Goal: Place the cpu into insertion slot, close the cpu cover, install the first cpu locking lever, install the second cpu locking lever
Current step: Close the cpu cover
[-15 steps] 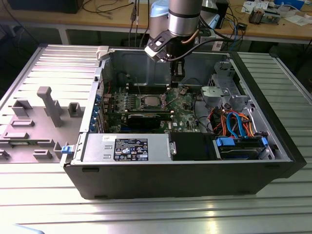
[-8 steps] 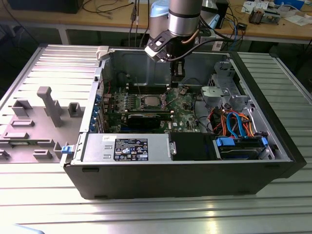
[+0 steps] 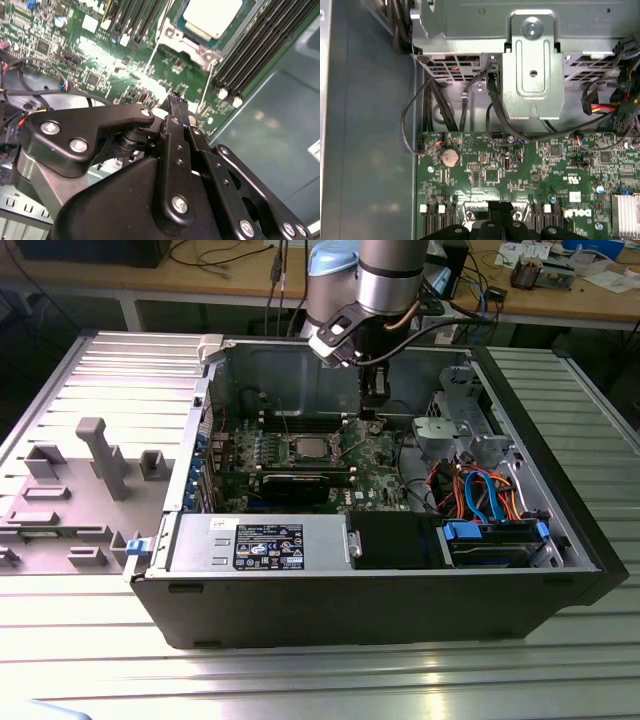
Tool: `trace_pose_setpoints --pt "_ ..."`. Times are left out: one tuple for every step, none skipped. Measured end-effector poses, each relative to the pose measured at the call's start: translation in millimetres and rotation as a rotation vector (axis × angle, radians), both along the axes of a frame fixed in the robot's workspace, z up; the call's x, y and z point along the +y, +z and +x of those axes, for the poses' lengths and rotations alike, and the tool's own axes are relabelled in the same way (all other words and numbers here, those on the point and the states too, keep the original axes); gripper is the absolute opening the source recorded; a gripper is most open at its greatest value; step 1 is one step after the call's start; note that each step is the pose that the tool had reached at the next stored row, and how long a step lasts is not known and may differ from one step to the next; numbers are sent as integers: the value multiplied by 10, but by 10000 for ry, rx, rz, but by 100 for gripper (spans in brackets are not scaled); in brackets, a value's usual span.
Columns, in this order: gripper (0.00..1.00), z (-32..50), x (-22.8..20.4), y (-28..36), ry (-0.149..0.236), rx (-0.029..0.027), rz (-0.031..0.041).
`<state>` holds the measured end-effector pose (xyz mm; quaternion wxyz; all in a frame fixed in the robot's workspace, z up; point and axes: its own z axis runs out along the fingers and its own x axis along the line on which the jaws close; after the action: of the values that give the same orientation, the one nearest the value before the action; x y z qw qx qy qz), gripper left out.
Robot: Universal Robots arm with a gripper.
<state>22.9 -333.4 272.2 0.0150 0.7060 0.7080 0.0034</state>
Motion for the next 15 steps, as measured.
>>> trace_pose_setpoints --pt "11 27 0 -1 -1 0 1" --pt "11 46 0 -2 0 6 1" --pt "11 87 0 -11 0 32 -1" --pt "11 108 1 -20 0 52 0" --pt "11 122 3 -32 5 68 0" --pt "11 136 4 -44 19 76 0" --pt "11 151 6 -56 39 84 0" --pt "11 167 7 -69 60 94 -1" --pt "11 181 8 -81 75 104 -1" --pt "11 197 9 -98 97 115 0" --pt "11 202 9 -109 110 122 1" --pt "11 205 9 -123 122 129 0" --pt "11 205 9 -144 137 129 0" --pt "11 205 9 -167 156 130 1" --pt "11 205 9 -179 165 130 1"
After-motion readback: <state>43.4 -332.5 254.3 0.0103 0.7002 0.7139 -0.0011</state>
